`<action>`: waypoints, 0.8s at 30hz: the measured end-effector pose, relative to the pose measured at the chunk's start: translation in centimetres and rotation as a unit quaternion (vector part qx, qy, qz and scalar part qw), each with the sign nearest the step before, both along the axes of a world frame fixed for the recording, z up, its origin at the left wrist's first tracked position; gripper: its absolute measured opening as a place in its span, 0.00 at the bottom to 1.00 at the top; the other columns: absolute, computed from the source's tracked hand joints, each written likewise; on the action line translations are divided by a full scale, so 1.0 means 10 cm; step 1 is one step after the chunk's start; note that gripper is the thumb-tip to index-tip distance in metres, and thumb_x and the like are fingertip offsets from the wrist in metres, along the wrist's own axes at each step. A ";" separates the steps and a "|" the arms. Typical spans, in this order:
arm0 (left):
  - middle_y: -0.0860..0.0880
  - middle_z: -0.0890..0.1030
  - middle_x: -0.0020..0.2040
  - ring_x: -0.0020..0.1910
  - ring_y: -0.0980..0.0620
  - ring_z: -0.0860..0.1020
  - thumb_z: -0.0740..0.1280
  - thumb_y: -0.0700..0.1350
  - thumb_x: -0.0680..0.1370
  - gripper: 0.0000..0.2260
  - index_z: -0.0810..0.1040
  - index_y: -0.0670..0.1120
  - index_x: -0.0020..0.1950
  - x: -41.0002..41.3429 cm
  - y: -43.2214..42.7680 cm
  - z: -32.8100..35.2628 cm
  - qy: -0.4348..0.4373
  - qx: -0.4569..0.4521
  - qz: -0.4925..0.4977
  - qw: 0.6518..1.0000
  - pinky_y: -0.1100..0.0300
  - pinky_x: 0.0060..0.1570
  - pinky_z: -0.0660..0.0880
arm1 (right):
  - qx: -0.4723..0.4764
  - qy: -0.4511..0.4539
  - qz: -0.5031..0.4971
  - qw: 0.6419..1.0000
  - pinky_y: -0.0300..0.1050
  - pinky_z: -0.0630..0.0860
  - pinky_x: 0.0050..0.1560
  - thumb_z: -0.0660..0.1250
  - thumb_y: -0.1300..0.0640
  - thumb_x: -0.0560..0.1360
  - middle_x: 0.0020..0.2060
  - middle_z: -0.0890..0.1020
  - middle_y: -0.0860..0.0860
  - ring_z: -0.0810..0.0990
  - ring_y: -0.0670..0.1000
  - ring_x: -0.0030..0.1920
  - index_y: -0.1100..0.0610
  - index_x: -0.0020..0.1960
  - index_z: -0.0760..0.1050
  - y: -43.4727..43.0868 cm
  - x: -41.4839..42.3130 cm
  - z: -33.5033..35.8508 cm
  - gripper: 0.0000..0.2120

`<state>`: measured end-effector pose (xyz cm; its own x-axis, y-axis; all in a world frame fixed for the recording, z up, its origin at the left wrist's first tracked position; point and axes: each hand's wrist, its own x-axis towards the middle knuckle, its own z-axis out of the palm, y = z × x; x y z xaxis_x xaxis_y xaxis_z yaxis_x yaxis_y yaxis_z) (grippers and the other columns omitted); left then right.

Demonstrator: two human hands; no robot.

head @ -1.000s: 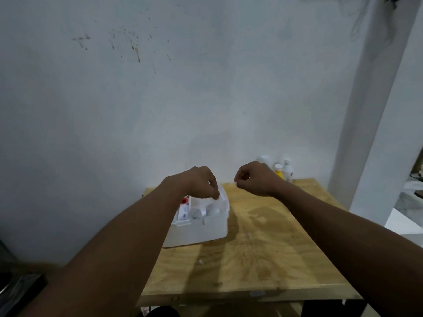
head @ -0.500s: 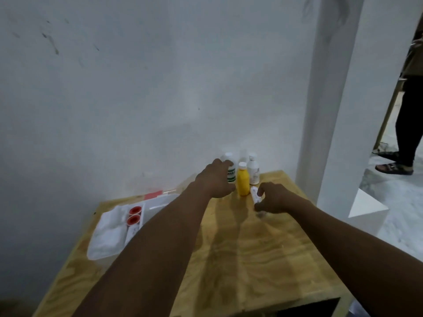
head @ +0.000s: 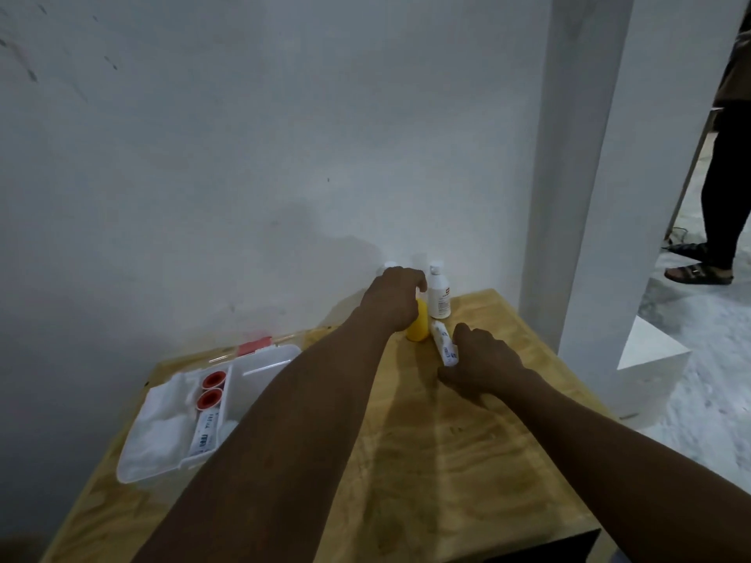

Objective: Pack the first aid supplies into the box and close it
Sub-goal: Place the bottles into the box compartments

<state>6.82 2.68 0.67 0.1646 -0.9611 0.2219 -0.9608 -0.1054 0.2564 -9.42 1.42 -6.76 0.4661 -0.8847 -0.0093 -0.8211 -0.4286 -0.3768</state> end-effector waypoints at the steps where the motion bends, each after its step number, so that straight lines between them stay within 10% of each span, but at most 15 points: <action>1: 0.46 0.80 0.58 0.54 0.47 0.79 0.68 0.37 0.75 0.14 0.80 0.50 0.59 0.03 0.03 0.01 0.001 -0.002 0.000 1.000 0.58 0.48 0.76 | -0.007 0.001 0.000 1.000 0.48 0.76 0.47 0.71 0.41 0.68 0.55 0.76 0.53 0.78 0.55 0.53 0.54 0.64 0.65 0.01 0.02 -0.01 0.31; 7: 0.45 0.81 0.58 0.57 0.45 0.78 0.71 0.45 0.74 0.12 0.83 0.48 0.56 0.31 0.37 0.27 0.003 -0.015 -0.013 1.000 0.51 0.54 0.77 | -0.056 -0.008 -0.043 0.998 0.47 0.74 0.42 0.64 0.51 0.75 0.49 0.77 0.53 0.76 0.53 0.43 0.54 0.54 0.70 0.15 0.10 0.02 0.10; 17: 0.45 0.81 0.51 0.45 0.47 0.81 0.74 0.48 0.72 0.10 0.84 0.49 0.52 1.07 1.42 1.19 0.008 -0.076 0.055 0.996 0.53 0.49 0.80 | -0.126 -0.295 0.083 0.943 0.45 0.72 0.44 0.66 0.54 0.71 0.42 0.80 0.52 0.77 0.52 0.44 0.58 0.46 0.79 0.63 0.69 1.12 0.09; 24: 0.45 0.79 0.51 0.40 0.50 0.83 0.75 0.47 0.74 0.10 0.83 0.47 0.54 1.38 2.01 1.29 0.050 -0.061 0.099 0.992 0.63 0.34 0.77 | -0.087 -0.247 0.240 0.935 0.40 0.73 0.38 0.68 0.53 0.71 0.44 0.82 0.50 0.78 0.48 0.42 0.56 0.48 0.82 1.20 1.10 1.50 0.09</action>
<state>20.60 22.74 13.60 0.3739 -0.8746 0.3086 -0.8939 -0.2512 0.3712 1.55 13.46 8.27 0.7196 -0.5403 0.4362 -0.2626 -0.7933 -0.5493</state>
